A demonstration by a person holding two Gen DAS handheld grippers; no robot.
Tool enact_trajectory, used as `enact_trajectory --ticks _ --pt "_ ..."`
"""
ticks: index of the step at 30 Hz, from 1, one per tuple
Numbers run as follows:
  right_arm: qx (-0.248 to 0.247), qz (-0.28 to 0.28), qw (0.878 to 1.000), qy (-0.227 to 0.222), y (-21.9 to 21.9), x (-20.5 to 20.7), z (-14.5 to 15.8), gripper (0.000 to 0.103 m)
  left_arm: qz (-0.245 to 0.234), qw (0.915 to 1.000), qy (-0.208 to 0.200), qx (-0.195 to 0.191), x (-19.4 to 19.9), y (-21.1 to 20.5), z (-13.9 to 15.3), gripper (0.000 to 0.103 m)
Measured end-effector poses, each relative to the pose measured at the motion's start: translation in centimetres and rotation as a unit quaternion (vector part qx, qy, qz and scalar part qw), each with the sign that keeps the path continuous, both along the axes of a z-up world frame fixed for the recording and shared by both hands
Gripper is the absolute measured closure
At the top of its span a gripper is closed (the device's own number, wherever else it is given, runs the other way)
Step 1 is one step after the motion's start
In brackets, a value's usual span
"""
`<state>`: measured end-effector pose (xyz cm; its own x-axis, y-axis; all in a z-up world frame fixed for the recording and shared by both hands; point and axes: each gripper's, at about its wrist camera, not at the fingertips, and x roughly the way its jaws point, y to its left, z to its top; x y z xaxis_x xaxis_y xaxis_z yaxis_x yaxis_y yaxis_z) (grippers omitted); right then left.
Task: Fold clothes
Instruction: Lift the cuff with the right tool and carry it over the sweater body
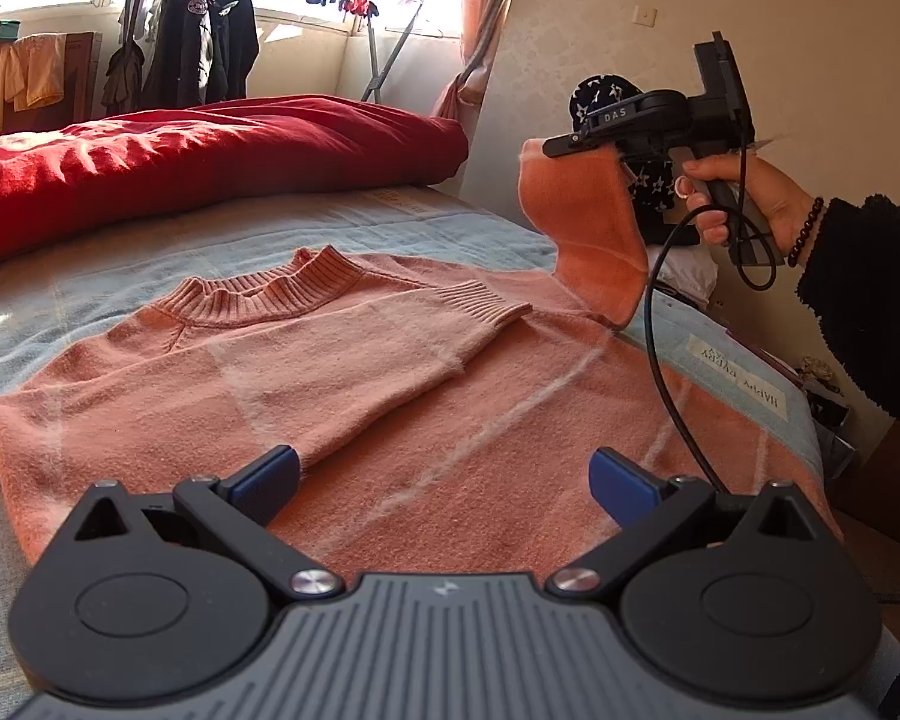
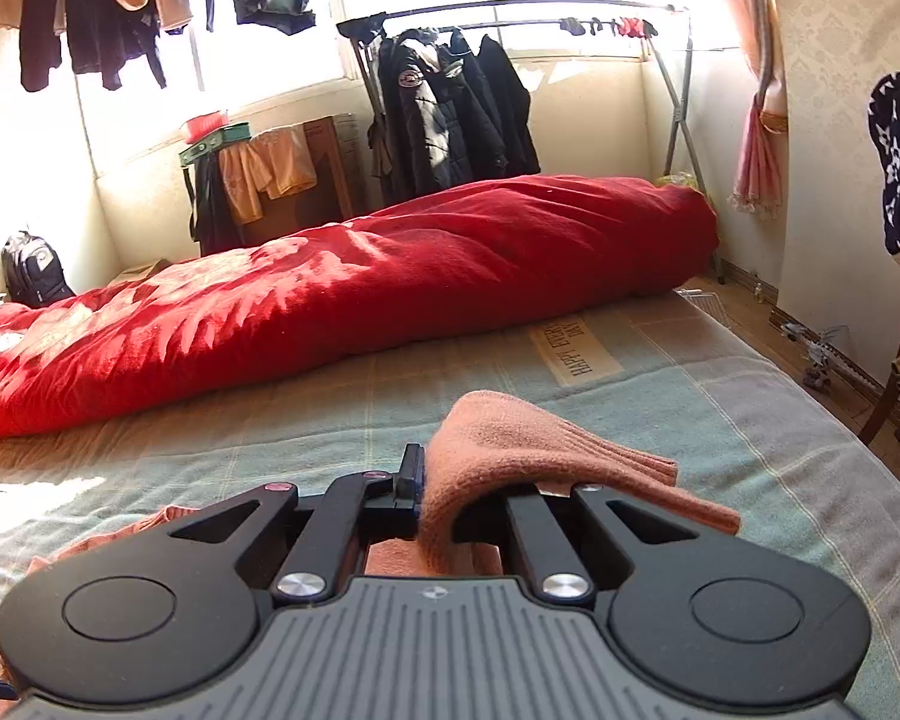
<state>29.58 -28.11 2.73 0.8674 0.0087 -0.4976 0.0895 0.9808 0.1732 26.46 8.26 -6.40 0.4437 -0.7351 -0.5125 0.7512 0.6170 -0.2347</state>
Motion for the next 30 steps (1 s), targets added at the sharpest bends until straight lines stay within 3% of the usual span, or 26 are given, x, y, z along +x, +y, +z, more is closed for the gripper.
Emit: enact_trajectory --ticks 14,21,30 --pt "-0.061 0.097 0.993 -0.007 7.5 1.7 1.0 0.096 -0.004 1.0000 0.003 -0.008 -0.1 0.3 0.2 0.001" --pt "-0.082 0.168 0.982 -0.012 11.7 1.9 1.3 0.096 -0.005 1.0000 0.005 -0.004 -0.2 0.3 0.0 0.001" --pt "-0.119 0.234 0.965 0.002 17.1 2.4 -0.5 0.096 -0.004 1.0000 0.008 -0.001 -0.1 0.3 -0.1 0.001"
